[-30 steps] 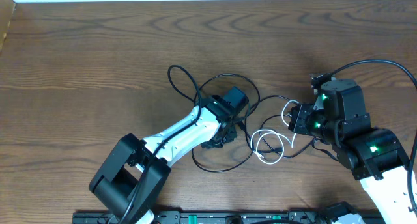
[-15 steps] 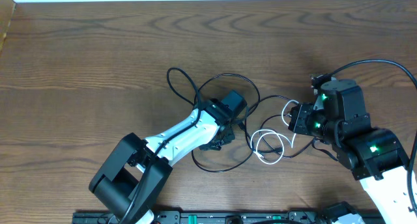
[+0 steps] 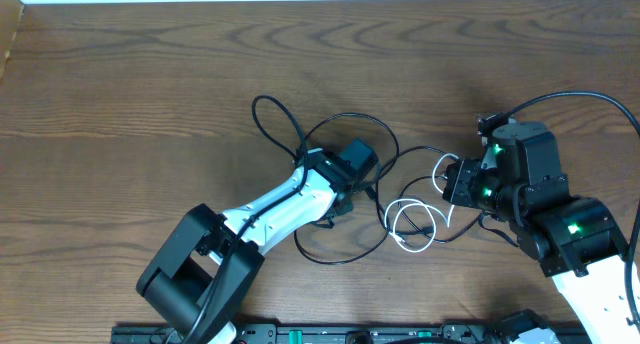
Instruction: Untangle cables
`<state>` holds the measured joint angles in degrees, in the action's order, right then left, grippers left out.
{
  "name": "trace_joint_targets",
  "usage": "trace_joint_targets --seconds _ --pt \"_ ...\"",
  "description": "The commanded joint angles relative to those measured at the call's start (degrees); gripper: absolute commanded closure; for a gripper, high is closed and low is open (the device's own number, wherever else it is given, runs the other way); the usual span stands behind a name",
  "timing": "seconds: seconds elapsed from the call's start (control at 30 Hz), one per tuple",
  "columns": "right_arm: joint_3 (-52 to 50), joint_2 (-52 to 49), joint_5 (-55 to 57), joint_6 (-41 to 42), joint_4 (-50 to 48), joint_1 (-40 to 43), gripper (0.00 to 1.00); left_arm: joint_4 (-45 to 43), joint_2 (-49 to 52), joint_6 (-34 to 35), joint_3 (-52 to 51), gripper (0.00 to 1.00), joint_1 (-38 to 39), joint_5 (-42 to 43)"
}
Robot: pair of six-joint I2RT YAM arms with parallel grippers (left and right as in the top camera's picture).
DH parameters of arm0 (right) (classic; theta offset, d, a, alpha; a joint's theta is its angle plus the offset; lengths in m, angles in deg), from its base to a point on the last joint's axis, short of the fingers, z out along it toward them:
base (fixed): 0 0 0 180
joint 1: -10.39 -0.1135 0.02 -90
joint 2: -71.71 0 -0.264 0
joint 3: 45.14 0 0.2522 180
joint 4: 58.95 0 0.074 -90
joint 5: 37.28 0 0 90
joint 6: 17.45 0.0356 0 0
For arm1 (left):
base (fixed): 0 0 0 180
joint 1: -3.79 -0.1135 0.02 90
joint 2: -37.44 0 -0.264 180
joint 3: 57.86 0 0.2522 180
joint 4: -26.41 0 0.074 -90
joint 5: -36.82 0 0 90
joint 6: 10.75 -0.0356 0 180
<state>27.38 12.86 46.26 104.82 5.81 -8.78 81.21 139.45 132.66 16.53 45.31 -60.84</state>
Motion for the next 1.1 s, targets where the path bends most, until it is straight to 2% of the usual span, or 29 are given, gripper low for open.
trace_joint_targets --seconds 0.0,0.33,0.63,0.87,0.93,1.07 --pt "0.42 0.07 -0.13 0.20 0.00 -0.04 0.99 2.69 -1.79 -4.96 3.32 0.62 -1.40 -1.81" --pt "0.42 0.07 -0.13 -0.22 0.04 -0.04 0.99 10.75 -12.09 -4.94 7.13 0.62 -7.67 -1.77" --pt "0.42 0.07 -0.85 -0.20 0.20 -0.04 0.99 17.79 -13.62 -4.96 7.13 0.61 -16.13 -1.88" --pt "0.42 0.07 -1.27 -0.20 0.48 -0.04 0.99 21.62 -13.62 -4.94 7.10 0.33 -21.92 -2.05" --pt "0.42 0.07 -1.27 -0.20 0.70 -0.04 0.99 21.70 -13.62 -4.92 7.10 0.02 -22.08 -2.05" --pt "0.42 0.07 -1.25 -0.20 0.70 -0.04 0.99 21.70 -13.62 -4.92 7.10 0.02 -22.05 -2.05"
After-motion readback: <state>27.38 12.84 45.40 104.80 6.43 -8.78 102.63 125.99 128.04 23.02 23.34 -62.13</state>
